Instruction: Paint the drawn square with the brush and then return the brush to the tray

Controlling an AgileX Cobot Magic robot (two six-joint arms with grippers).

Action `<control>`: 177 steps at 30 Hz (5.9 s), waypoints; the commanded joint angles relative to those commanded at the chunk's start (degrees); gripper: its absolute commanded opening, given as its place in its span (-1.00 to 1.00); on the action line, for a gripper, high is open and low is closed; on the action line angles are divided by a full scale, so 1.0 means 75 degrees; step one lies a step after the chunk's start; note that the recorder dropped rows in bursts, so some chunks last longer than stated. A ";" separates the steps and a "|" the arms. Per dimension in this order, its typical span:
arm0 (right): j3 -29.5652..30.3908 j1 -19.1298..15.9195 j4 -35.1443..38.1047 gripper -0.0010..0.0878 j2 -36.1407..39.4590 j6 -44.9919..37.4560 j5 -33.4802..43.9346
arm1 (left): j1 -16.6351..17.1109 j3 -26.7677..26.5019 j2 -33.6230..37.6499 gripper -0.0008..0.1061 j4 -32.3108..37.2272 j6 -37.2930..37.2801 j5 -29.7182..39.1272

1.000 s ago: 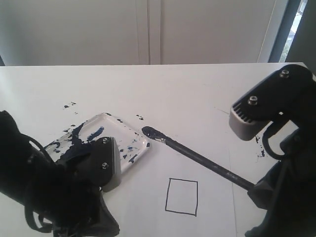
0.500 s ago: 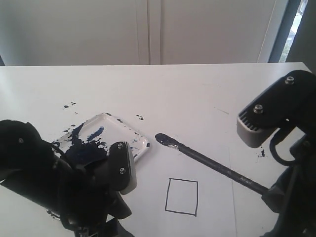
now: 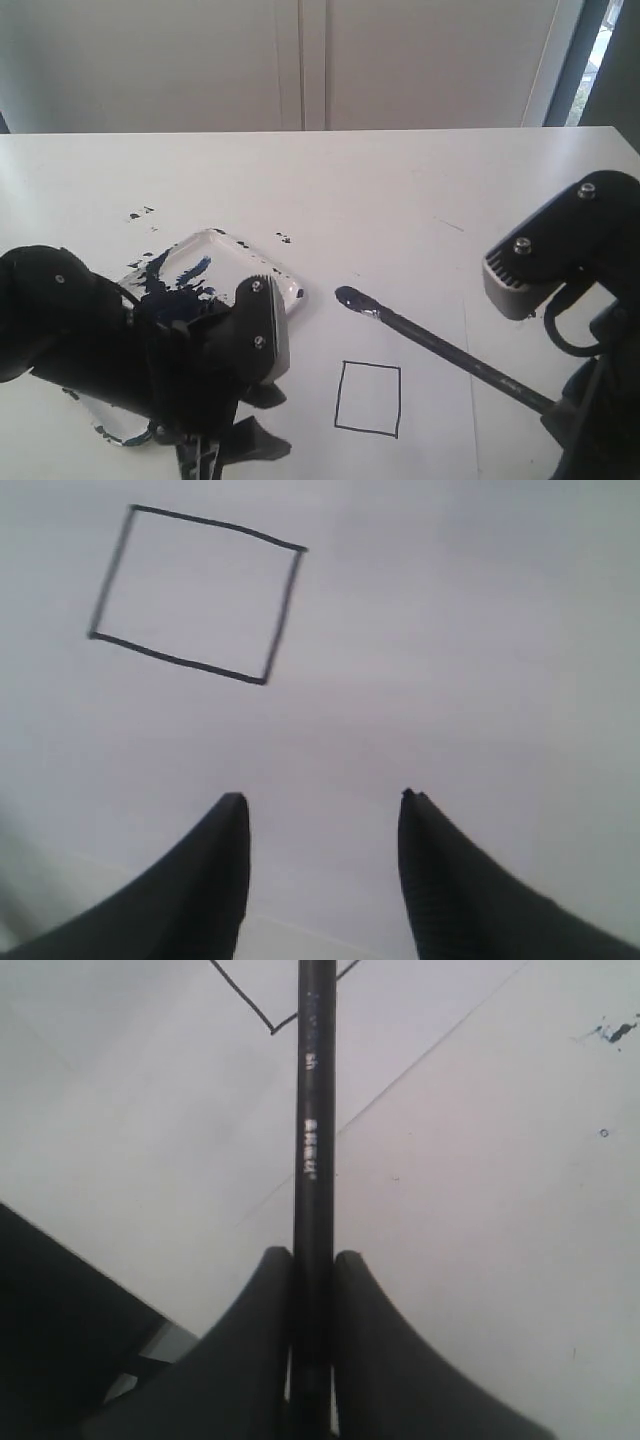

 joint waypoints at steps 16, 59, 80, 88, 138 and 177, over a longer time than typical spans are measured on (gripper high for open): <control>0.0175 0.0000 0.0132 -0.98 0.0000 0.0269 0.0000 | 0.0000 -0.0358 0.1412 -0.03 -0.0695 0.0222 0.0660; 0.0254 0.0016 0.1435 -0.98 -0.0182 -0.0735 0.0000 | 0.0610 -0.0343 0.1735 -0.03 0.4219 -0.0569 0.1494; 0.1359 0.0016 0.1001 -0.98 -0.0576 -0.1360 -0.0390 | 0.0692 -0.0343 0.1474 -0.03 0.4231 -0.0264 0.1253; 0.1477 0.0016 0.0912 -0.98 -0.0576 -0.1590 -0.0559 | 0.0692 -0.0343 0.1474 -0.03 0.4217 0.0851 0.1023; 0.1477 0.0016 0.1116 -0.98 -0.0576 -0.1931 -0.0779 | 0.0692 -0.0360 0.0843 -0.09 0.3298 0.2606 0.2554; 0.1477 0.0016 0.1116 -0.98 -0.0576 -0.2000 -0.0989 | 0.0692 -0.0343 0.1289 0.27 0.3016 0.2397 0.2464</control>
